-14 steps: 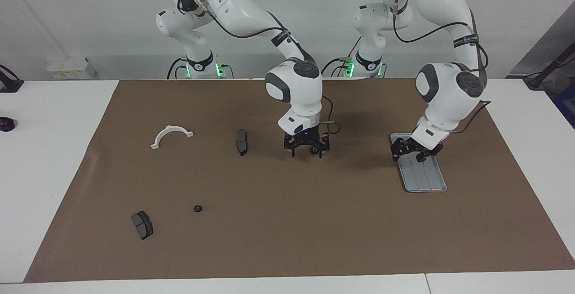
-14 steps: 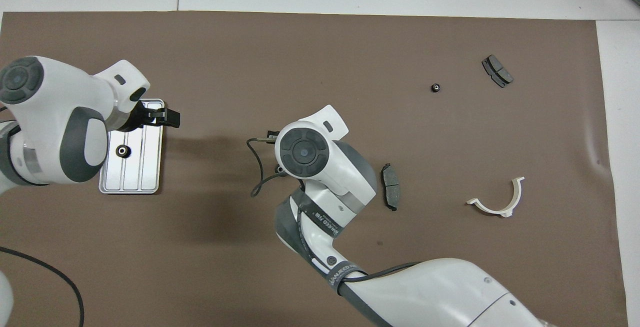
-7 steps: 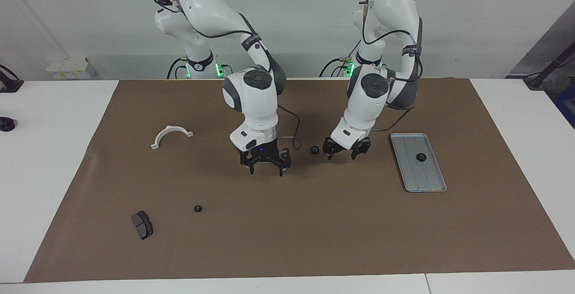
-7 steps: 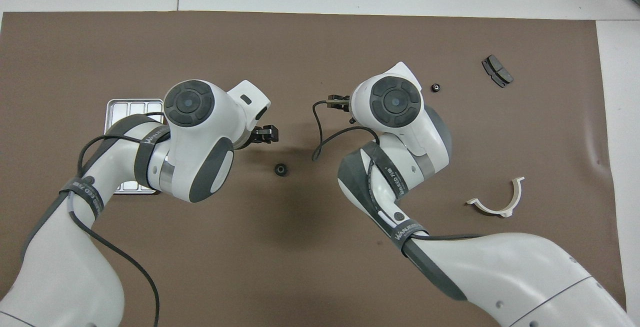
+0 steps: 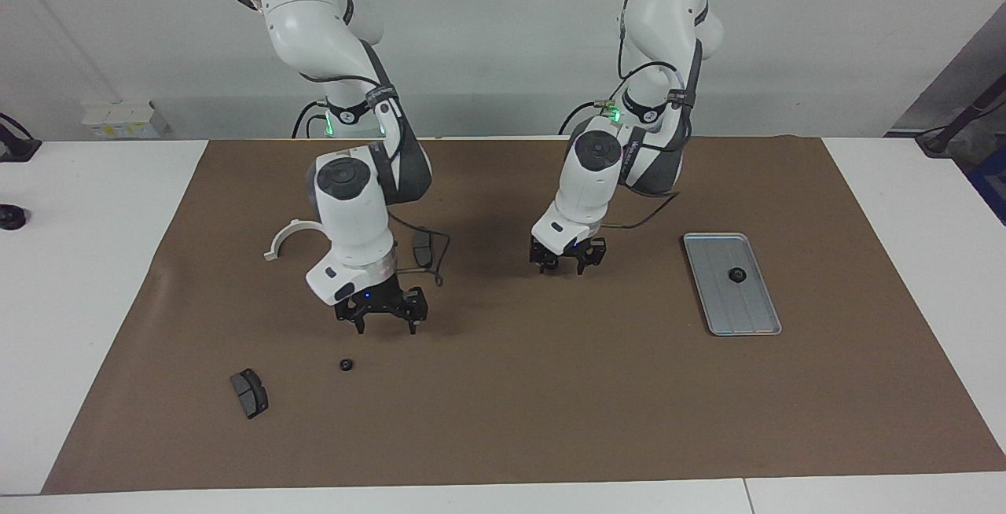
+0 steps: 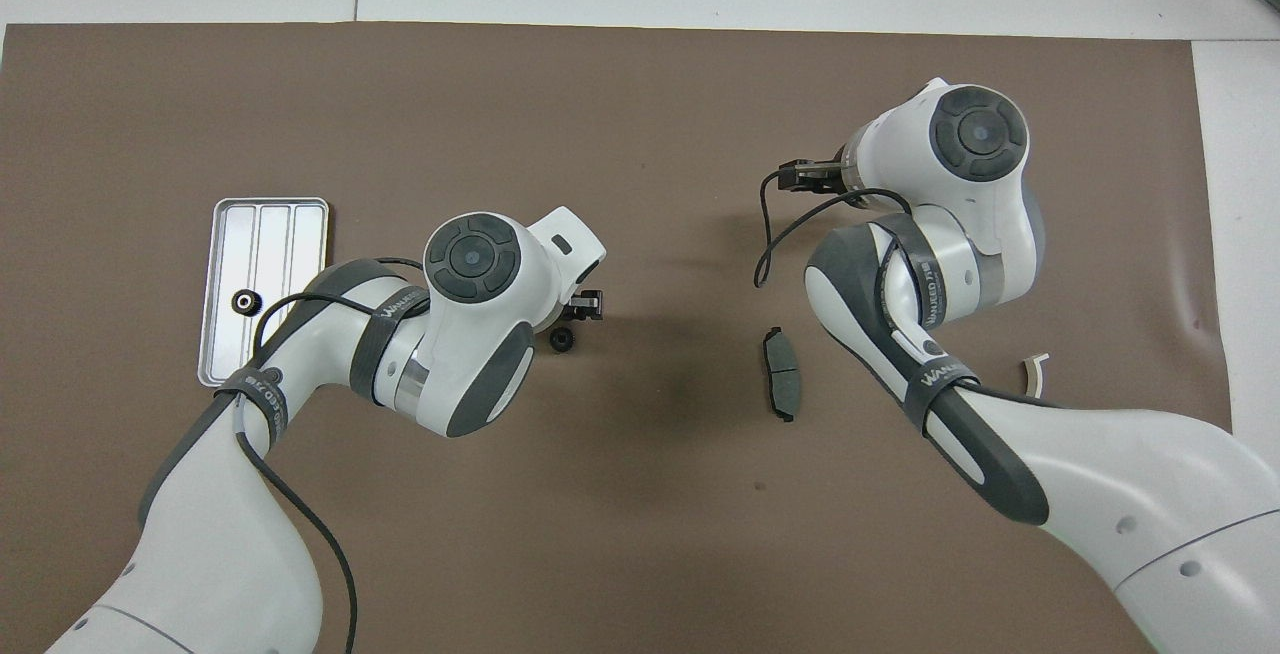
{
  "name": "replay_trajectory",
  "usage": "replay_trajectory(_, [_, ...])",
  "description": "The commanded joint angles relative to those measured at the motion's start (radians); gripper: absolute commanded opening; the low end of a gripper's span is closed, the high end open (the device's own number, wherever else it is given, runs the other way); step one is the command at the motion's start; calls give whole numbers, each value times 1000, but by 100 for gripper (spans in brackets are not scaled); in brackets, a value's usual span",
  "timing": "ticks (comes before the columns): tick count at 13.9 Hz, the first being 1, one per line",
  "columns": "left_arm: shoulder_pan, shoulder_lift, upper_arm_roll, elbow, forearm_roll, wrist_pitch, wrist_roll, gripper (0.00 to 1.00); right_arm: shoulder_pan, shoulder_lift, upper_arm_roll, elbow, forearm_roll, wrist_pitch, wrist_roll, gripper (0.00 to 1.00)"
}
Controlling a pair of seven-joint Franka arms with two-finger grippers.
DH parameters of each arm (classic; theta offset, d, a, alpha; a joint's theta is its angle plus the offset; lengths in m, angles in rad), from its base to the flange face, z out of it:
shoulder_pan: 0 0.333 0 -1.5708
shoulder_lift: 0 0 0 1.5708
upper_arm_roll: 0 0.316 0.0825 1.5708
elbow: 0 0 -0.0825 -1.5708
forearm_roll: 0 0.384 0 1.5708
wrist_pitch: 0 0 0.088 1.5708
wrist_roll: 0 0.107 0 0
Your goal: Pick bearing gear from pile to tray
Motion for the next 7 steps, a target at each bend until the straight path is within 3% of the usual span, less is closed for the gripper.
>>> replay_trajectory(1, [-29, -9, 18, -41, 19, 52, -12, 80, -63, 28, 19, -10, 18, 48, -95, 100])
replay_trajectory(7, [-50, -12, 18, -82, 19, 80, -9, 68, -126, 94, 19, 3, 18, 126, -167, 100])
